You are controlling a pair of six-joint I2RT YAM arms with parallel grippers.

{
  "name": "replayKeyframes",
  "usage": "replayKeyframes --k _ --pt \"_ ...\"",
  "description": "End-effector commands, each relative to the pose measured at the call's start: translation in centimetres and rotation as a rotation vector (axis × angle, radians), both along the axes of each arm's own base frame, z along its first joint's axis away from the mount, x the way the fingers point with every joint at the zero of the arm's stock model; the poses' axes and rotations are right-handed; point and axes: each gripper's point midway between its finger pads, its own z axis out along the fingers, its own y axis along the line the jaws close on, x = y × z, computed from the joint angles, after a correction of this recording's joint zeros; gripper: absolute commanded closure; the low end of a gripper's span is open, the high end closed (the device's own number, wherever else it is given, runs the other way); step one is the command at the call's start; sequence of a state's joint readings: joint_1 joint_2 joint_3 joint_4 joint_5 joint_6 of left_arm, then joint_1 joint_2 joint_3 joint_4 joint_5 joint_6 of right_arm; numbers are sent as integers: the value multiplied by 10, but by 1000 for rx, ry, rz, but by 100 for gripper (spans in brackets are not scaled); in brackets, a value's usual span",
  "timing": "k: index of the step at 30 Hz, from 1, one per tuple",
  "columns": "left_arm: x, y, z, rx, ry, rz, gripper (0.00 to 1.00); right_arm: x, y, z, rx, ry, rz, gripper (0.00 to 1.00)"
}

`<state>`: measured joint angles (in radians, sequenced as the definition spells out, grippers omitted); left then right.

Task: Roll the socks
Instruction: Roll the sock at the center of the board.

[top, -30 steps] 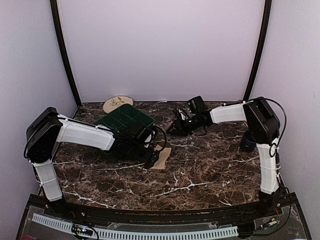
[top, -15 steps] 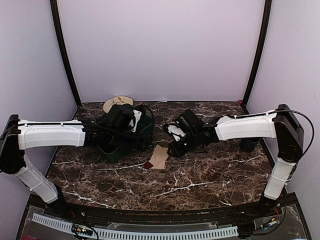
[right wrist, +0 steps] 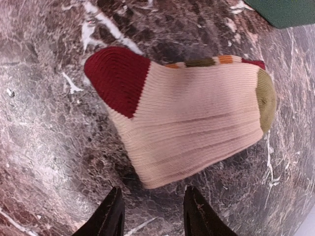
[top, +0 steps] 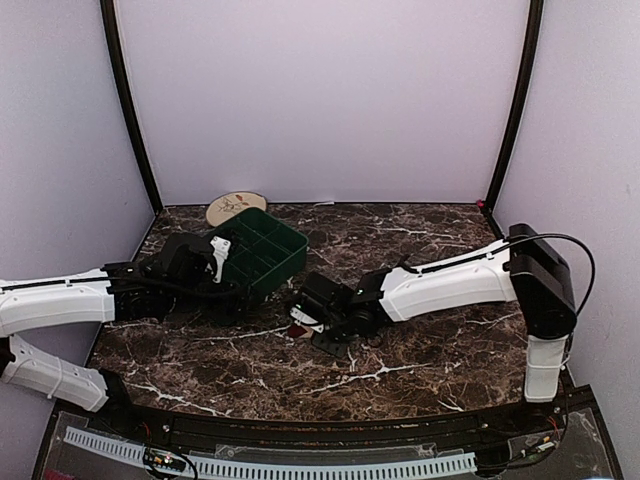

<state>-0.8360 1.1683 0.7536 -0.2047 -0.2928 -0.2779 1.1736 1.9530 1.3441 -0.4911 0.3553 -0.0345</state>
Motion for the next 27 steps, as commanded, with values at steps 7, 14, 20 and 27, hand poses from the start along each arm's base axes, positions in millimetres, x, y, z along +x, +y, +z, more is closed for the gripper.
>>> replayKeyframes --k 7,14,20,27 --pt "-13 25 3 -22 -3 62 2 9 14 -12 -186 -107 112 54" --pt "-12 28 8 -36 -19 71 2 9 10 -27 -262 -97 134 51" --pt "-10 29 10 -38 -27 74 2 4 3 -37 -291 -58 138 53" --pt "-7 29 8 -30 -29 72 2 -3 -4 -49 -300 21 123 68"
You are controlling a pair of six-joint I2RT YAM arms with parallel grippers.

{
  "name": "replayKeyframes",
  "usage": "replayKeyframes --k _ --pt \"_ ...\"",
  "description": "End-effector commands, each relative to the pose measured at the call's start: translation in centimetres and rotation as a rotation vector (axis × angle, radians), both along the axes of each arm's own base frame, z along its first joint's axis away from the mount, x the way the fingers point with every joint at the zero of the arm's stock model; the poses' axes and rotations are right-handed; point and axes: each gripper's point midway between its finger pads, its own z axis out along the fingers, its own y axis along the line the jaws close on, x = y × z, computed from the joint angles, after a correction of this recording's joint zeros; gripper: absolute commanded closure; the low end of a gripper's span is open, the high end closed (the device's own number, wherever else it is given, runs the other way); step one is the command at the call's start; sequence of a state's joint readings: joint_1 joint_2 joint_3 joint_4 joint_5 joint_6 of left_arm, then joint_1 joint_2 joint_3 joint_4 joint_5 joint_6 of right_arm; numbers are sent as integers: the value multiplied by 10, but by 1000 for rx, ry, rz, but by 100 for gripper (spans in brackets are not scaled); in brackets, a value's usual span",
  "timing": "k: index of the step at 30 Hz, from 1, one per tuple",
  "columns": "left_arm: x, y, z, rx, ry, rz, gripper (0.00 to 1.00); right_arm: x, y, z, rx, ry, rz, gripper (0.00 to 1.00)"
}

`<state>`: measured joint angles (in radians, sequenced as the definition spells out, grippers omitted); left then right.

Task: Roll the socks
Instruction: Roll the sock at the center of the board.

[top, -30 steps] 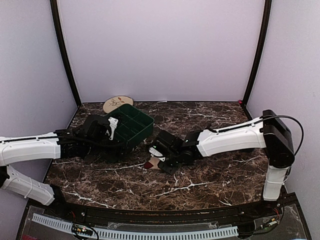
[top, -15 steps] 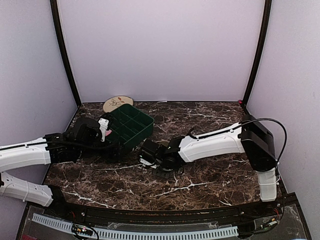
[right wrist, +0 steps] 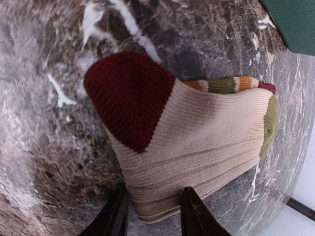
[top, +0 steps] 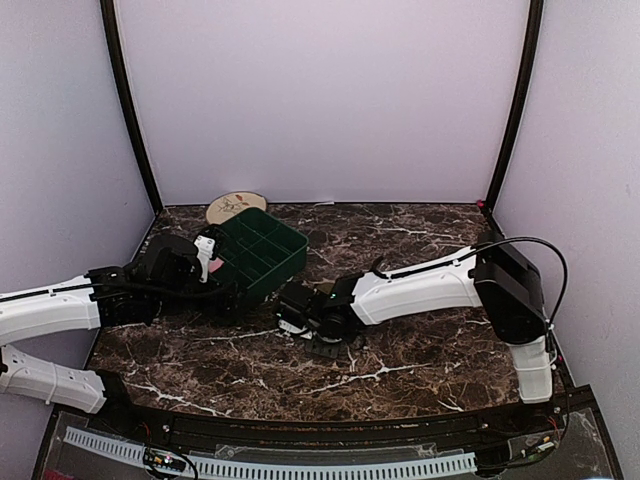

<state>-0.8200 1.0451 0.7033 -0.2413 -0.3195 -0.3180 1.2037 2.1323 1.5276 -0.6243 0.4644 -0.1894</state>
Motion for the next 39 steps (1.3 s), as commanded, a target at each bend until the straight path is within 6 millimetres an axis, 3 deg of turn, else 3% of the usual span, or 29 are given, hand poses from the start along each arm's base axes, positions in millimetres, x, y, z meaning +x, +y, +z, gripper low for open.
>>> replayKeyframes --k 1,7,15,29,39 --pt "1 5 -3 15 -3 10 2 -13 -17 -26 -71 99 -17 71" --pt "3 2 -5 17 2 1 2 -10 -17 -30 -50 143 -42 88" --pt "4 -4 -8 17 5 -27 2 -11 -9 -20 51 249 -65 100" --pt "-12 -33 -17 -30 -2 -239 2 -32 4 4 312 670 -121 100" --pt "-23 -59 -26 -53 39 -398 2 -47 12 35 479 931 -116 100"
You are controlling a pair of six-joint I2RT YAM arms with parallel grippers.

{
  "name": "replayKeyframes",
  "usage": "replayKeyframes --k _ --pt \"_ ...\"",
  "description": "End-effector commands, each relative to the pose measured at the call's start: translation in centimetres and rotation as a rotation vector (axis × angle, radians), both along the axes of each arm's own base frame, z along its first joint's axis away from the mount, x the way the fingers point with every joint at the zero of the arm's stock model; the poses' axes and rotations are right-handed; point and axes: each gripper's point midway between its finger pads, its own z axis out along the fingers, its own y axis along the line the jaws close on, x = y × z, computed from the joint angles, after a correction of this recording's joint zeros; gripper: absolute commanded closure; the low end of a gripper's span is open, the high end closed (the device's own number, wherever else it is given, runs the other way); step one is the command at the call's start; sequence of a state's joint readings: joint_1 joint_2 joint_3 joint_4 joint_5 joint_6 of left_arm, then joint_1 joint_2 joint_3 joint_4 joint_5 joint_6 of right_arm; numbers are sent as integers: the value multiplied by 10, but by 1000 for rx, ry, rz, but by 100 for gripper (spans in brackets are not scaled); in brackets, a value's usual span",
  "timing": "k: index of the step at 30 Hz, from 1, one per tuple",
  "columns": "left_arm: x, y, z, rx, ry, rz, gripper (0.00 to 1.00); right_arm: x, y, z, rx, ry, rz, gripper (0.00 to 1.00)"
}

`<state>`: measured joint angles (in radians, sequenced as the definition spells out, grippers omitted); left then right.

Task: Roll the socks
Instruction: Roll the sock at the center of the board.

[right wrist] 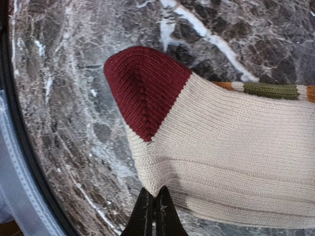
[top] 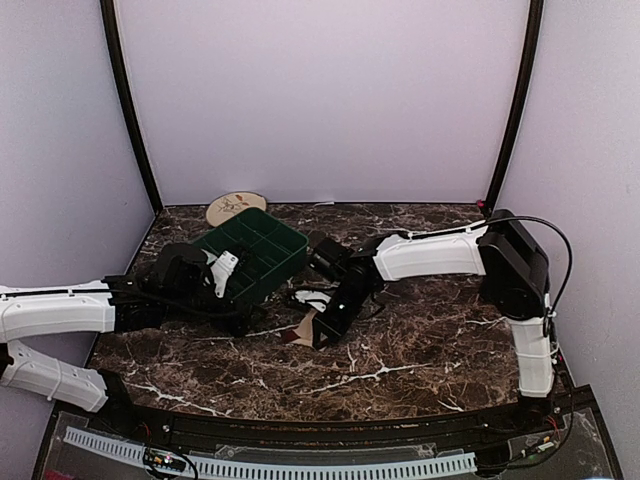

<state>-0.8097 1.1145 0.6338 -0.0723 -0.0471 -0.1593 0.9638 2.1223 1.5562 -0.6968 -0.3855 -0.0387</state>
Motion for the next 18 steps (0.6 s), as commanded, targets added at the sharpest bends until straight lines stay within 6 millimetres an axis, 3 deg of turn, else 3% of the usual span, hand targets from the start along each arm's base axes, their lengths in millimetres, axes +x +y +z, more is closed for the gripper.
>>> replayKeyframes --k 1,11,18 --pt "-8 -17 -2 -22 15 -116 2 -18 4 32 130 174 -6 100" --pt "-20 -40 -16 -7 75 -255 2 -30 -7 29 236 418 -96 100" --pt "-22 -61 -21 31 82 -339 2 -26 -7 28 293 533 -162 100"
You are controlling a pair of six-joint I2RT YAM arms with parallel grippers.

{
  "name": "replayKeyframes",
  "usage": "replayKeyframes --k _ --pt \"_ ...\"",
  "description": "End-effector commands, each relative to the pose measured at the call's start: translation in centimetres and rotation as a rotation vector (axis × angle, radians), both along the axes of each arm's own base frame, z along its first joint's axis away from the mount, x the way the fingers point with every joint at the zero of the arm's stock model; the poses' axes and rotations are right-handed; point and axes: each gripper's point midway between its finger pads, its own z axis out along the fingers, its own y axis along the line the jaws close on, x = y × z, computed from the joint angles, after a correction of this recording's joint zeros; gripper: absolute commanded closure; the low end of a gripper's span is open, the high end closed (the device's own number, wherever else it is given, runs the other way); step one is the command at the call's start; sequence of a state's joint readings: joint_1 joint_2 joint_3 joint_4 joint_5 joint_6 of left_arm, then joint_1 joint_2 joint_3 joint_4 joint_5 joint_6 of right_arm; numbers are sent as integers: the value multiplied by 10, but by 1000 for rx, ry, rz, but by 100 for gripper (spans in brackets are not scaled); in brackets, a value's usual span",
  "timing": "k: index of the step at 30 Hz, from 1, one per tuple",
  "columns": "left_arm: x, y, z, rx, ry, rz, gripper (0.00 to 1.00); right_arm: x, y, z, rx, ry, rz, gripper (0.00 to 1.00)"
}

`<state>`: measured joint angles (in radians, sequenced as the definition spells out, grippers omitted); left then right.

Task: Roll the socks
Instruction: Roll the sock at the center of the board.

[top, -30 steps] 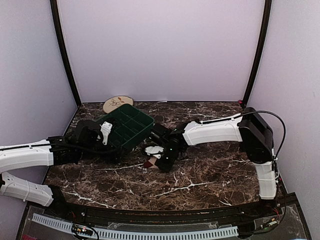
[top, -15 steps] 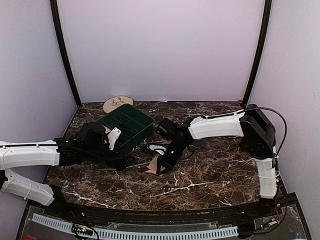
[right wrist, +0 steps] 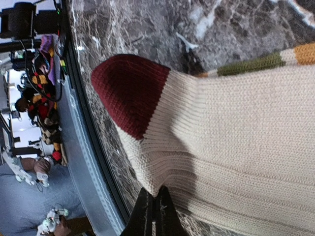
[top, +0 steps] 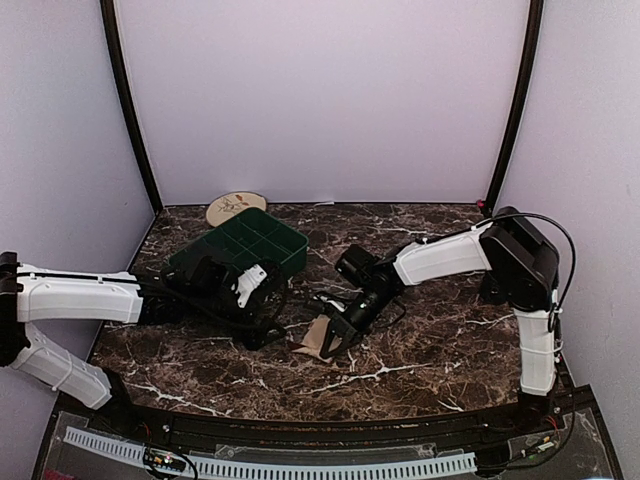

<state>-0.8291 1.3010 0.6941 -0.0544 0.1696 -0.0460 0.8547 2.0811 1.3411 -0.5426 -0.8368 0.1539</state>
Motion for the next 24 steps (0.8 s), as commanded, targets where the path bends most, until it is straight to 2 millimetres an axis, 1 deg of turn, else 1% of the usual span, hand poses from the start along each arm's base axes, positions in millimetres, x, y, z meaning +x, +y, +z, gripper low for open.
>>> replayKeyframes --k 1,6,9,12,17,24 --pt "-2 -22 10 -10 -25 -96 2 6 9 21 111 85 -47 100" --pt "-6 -34 1 15 -28 -150 1 10 3 22 117 125 -62 100" --pt "-7 -35 -8 33 -22 -166 1 10 -4 15 96 148 -67 100" --pt "-6 -36 -13 39 -31 -177 1 7 -8 11 87 163 -66 100" --pt "3 -38 -13 50 -71 -161 1 5 -10 9 85 175 -67 100" --pt "6 -42 -20 90 -80 -193 1 6 -9 9 89 179 -72 100"
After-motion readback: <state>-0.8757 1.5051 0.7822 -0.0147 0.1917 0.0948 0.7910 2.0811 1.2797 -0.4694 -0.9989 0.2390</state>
